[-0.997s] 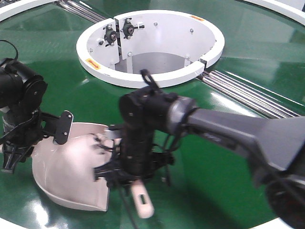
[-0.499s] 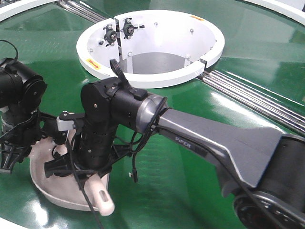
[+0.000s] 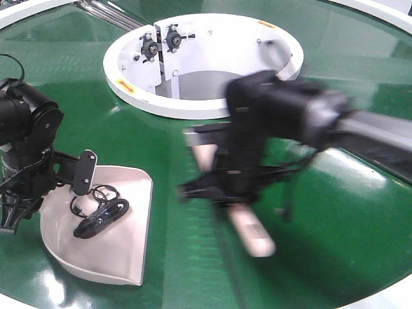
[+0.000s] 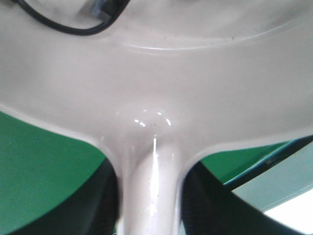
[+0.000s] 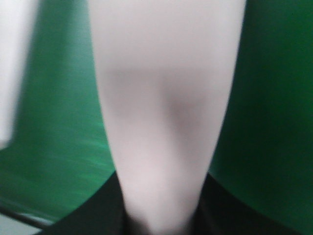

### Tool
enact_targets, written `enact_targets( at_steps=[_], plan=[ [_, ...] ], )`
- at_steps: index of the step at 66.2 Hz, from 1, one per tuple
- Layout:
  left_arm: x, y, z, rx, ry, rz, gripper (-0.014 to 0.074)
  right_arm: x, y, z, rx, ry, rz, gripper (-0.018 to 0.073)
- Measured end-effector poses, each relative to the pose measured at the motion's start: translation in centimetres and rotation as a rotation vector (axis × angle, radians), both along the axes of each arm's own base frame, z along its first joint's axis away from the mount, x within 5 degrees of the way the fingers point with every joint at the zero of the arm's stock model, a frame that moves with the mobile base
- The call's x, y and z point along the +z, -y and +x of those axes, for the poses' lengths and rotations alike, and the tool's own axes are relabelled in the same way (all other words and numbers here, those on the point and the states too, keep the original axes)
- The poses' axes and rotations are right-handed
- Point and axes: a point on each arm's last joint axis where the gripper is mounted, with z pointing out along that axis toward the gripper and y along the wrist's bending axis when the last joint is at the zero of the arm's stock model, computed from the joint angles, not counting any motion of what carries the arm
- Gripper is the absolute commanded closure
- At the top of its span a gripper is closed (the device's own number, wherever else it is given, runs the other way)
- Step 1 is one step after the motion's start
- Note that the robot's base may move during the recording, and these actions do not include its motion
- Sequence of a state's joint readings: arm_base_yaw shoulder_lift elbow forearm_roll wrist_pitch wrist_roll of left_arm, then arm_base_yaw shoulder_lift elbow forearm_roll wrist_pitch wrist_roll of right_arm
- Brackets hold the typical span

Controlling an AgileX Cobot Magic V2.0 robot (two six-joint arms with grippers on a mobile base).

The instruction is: Clean and inspect green conveyor with broom and dustpan

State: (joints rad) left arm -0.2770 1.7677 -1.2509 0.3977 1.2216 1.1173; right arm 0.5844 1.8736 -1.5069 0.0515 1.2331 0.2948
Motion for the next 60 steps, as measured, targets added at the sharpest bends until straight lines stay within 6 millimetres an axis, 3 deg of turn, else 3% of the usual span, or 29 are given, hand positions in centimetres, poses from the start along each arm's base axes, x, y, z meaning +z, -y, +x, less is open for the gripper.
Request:
enact_targets(
  at_steps=[12, 27, 39, 60],
  plan=[
    [0.0, 0.0, 0.0, 0.000, 0.000, 0.000, 0.0603, 0.1, 6.7, -1.1, -0.058, -0.025, -0.053, 0.0560],
    [0.0, 0.0, 0.0, 0.000, 0.000, 0.000, 0.0603, -3.3, 12.4, -2.5, -0.120, -0.110, -0.067, 0.0560],
    [0.0, 0.0, 0.0, 0.000, 0.000, 0.000, 0.0603, -5.2, 14.0, -3.2, -0.133, -0.128, -0.082, 0.0560],
    [0.0, 0.0, 0.0, 0.000, 0.000, -0.001, 0.0603, -6.1, 14.2, -2.9, -0.116, -0.121, -0.100, 0.0560]
  ],
)
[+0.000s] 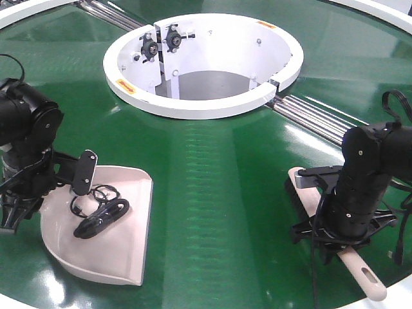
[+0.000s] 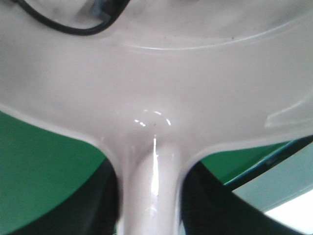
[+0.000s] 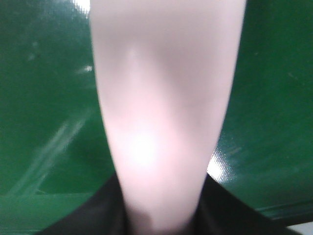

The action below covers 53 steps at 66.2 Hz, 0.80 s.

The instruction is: Clean and inspect green conveyor with broom and dustpan

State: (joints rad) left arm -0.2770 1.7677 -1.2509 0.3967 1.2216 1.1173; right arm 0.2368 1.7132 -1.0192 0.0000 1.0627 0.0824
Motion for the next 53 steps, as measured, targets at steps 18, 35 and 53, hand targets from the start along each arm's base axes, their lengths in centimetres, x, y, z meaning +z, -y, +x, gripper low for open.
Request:
enact_targets(
  at_steps=[18, 35, 53],
  plan=[
    [0.00, 0.00, 0.00, 0.000, 0.000, 0.000, 0.0603, 0.00, 0.01, -0.03, 0.000, -0.003, -0.001, 0.0560],
    [0.00, 0.00, 0.00, 0.000, 0.000, 0.000, 0.0603, 0.00, 0.01, -0.03, 0.000, -0.003, -0.001, 0.0560],
    [0.00, 0.00, 0.00, 0.000, 0.000, -0.001, 0.0603, 0.00, 0.01, -0.03, 0.000, -0.003, -0.001, 0.0560]
  ],
)
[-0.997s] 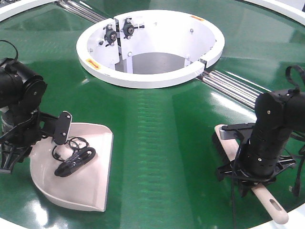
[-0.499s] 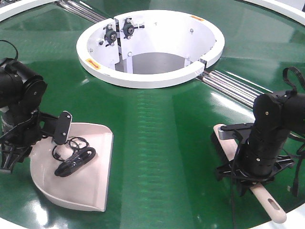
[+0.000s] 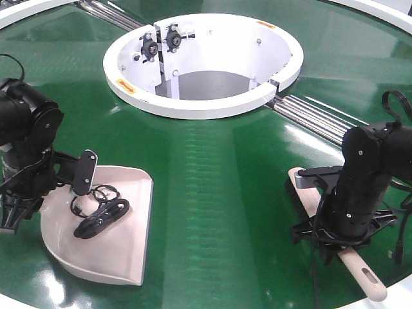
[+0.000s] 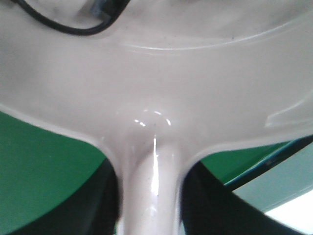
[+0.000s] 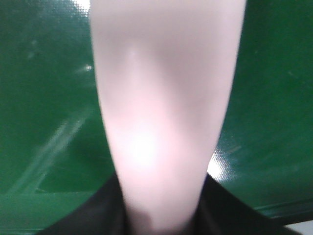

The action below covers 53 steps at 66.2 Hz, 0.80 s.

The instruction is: Clean and inspect green conveyor with broom and dustpan

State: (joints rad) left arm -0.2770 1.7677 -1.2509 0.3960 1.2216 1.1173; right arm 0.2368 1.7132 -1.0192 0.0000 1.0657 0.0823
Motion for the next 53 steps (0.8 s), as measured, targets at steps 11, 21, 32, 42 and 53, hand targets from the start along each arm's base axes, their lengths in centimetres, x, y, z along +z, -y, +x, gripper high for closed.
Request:
enact_targets(
  at_steps=[11, 21, 32, 42, 53],
  plan=[
    [0.00, 0.01, 0.00, 0.001, 0.000, -0.001, 0.0603, 0.00, 0.00, 0.00, 0.000, 0.000, 0.000, 0.0560],
    [0.00, 0.01, 0.00, 0.001, 0.000, -0.001, 0.0603, 0.00, 0.00, 0.00, 0.000, 0.000, 0.000, 0.0560],
    [0.00, 0.01, -0.01, 0.001, 0.000, -0.001, 0.0603, 0.00, 0.00, 0.00, 0.000, 0.000, 0.000, 0.0560],
    [-0.02, 0.05, -0.03, 0.012, 0.002, -0.007, 0.0591, 0.00, 0.00, 0.00, 0.000, 0.000, 0.000, 0.0560],
    [-0.08, 0.20, -0.14, 0.029, -0.006, -0.025, 0.0523, 0.00, 0.00, 0.00, 0.001, 0.000, 0.000, 0.0560]
  ],
)
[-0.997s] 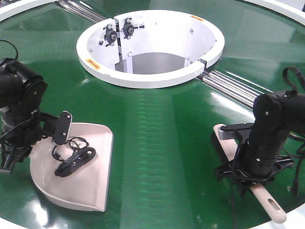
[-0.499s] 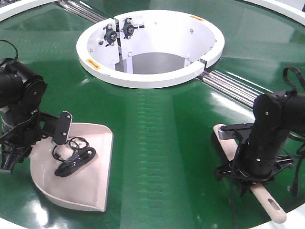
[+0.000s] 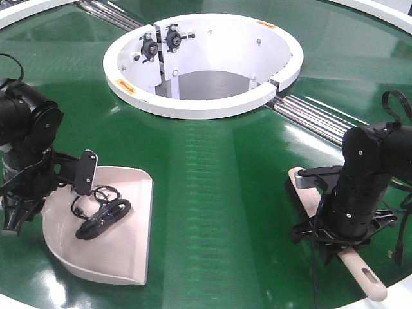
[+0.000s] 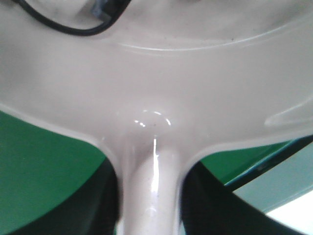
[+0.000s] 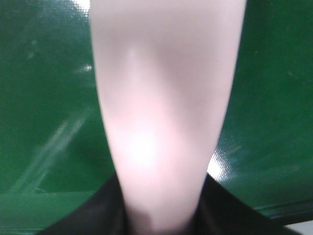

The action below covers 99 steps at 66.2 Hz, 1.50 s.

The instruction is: Clean and inspect green conveyor with broom and dustpan

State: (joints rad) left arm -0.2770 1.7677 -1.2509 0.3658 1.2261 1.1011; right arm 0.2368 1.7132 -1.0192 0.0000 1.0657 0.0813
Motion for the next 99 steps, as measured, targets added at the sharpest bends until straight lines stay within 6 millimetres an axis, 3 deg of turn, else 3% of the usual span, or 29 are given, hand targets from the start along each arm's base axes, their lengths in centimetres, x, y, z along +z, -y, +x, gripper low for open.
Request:
enact_targets(
  at_steps=[10, 30, 39, 76, 99],
  plan=[
    [-0.1, 0.3, 0.0, 0.024, 0.006, -0.034, 0.0416, 0.0, 0.0, 0.0, 0.000, 0.000, 0.000, 0.0560],
    [-0.2, 0.7, -0.1, 0.107, 0.027, -0.088, 0.0099, 0.0, 0.0, 0.0, 0.000, 0.000, 0.000, 0.0560],
    [0.1, 0.8, -0.2, 0.153, 0.055, -0.102, 0.0029, 0.0, 0.0, 0.0, 0.000, 0.000, 0.000, 0.0560],
    [6.4, 2.0, -3.2, 0.241, 0.199, -0.398, 0.0087, 0.0, 0.0, 0.0, 0.001, 0.001, 0.000, 0.0560],
    [8.3, 1.9, -4.5, 0.248, 0.241, -0.443, 0.0165, 0.0, -0.1, 0.0, -0.008, 0.000, 0.013, 0.0559]
  ],
)
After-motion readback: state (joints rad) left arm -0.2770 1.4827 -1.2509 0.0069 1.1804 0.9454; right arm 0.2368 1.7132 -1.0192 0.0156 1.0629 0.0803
